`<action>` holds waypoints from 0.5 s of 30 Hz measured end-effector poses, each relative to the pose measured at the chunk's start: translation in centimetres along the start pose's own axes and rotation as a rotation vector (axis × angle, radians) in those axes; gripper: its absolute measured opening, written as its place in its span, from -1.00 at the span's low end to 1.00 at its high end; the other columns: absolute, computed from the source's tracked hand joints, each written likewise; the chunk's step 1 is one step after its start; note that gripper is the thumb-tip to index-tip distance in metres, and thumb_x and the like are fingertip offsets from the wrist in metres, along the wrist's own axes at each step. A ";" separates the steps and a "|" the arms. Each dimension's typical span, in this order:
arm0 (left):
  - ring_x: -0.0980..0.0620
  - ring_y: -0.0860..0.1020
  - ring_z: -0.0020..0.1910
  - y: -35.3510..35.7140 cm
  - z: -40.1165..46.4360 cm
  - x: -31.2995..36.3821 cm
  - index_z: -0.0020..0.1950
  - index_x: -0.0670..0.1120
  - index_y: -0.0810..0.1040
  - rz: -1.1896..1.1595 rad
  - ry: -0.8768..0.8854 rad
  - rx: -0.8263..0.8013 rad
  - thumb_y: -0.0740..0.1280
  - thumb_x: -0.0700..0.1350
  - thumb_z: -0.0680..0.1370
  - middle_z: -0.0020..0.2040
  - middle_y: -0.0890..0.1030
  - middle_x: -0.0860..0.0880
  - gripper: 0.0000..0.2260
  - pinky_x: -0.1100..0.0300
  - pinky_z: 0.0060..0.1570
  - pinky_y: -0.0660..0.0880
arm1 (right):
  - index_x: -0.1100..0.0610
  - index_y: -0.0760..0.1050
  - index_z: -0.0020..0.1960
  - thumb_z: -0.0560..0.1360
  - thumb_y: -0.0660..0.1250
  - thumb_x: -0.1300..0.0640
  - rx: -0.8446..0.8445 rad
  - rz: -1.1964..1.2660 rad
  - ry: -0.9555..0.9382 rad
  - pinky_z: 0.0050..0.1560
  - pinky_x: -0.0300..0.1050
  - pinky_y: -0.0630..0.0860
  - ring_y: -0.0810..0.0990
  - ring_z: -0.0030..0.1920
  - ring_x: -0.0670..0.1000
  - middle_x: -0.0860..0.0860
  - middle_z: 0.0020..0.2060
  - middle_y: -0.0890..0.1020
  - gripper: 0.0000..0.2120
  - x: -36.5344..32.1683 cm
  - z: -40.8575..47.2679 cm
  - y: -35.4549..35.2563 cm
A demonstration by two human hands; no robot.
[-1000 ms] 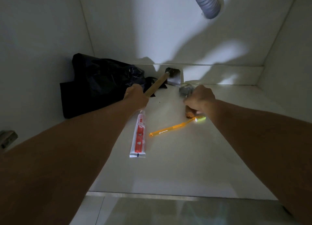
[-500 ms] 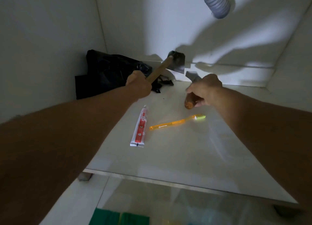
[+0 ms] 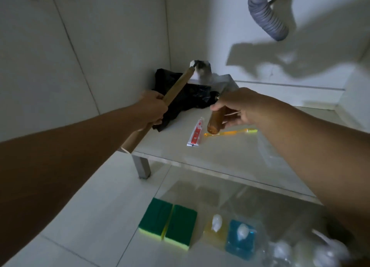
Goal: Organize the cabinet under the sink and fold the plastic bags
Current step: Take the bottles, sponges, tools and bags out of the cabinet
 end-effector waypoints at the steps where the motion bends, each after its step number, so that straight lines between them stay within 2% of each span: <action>1: 0.02 0.50 -0.26 -0.9 -1.5 -0.9 0.14 -0.11 0.45 -0.007 0.001 0.001 0.24 -0.32 0.58 -0.14 0.50 -0.11 -0.82 0.24 -0.26 0.55 | 0.19 0.45 0.07 0.47 0.43 0.33 -0.025 0.002 -0.022 -0.35 0.01 0.64 0.62 -0.20 0.07 0.12 -0.15 0.57 -0.76 0.1 -1.1 1.2; 4: -0.07 0.57 -0.13 -3.4 -5.5 -4.1 0.12 -0.06 0.49 -0.030 -0.003 0.019 0.29 -0.27 0.56 -0.07 0.55 -0.13 -0.82 0.04 -0.05 0.63 | 0.20 0.43 0.15 0.46 0.45 0.32 -0.087 -0.003 -0.039 -0.34 0.03 0.67 0.62 -0.11 0.13 0.17 -0.05 0.57 -0.69 1.0 -4.8 4.6; 7: -0.10 0.60 -0.12 -5.7 -9.0 -7.1 0.12 0.00 0.49 -0.041 -0.021 0.032 0.31 -0.26 0.54 -0.09 0.57 -0.12 -0.79 -0.03 -0.04 0.63 | 0.23 0.44 0.10 0.44 0.47 0.30 -0.143 -0.066 0.014 -0.29 0.04 0.63 0.62 -0.06 0.18 0.21 -0.04 0.57 -0.70 2.2 -8.3 8.5; 10: -0.08 0.59 -0.14 -7.1 -11.7 -9.5 0.17 -0.06 0.49 -0.056 -0.039 0.031 0.29 -0.28 0.54 -0.08 0.57 -0.12 -0.76 -0.09 0.00 0.62 | 0.25 0.44 0.12 0.43 0.48 0.29 -0.183 -0.076 0.073 -0.26 0.05 0.64 0.62 0.00 0.21 0.22 -0.01 0.57 -0.67 3.7 -10.9 12.0; 13: -0.14 0.59 -0.10 -8.4 -13.9 -12.2 0.11 -0.03 0.46 -0.077 -0.045 0.035 0.30 -0.29 0.55 -0.07 0.57 -0.13 -0.79 -0.14 0.01 0.60 | 0.26 0.45 0.10 0.42 0.49 0.28 -0.233 -0.112 0.110 -0.24 0.03 0.66 0.63 -0.03 0.20 0.23 0.00 0.59 -0.67 5.7 -12.8 15.5; 15: -0.14 0.57 -0.15 -9.0 -15.2 -14.3 0.08 -0.02 0.44 -0.071 -0.044 0.042 0.29 -0.29 0.54 -0.13 0.55 -0.10 -0.79 -0.16 -0.03 0.60 | 0.27 0.44 0.13 0.41 0.50 0.27 -0.268 -0.148 0.139 -0.20 0.03 0.67 0.63 -0.03 0.20 0.24 0.01 0.59 -0.63 7.3 -13.8 17.6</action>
Point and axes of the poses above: each hand's wrist, its own z-axis towards the middle knuckle, its own y-axis out of the palm, x = y × z, the point moved 7 cm from there along z, towards the middle knuckle
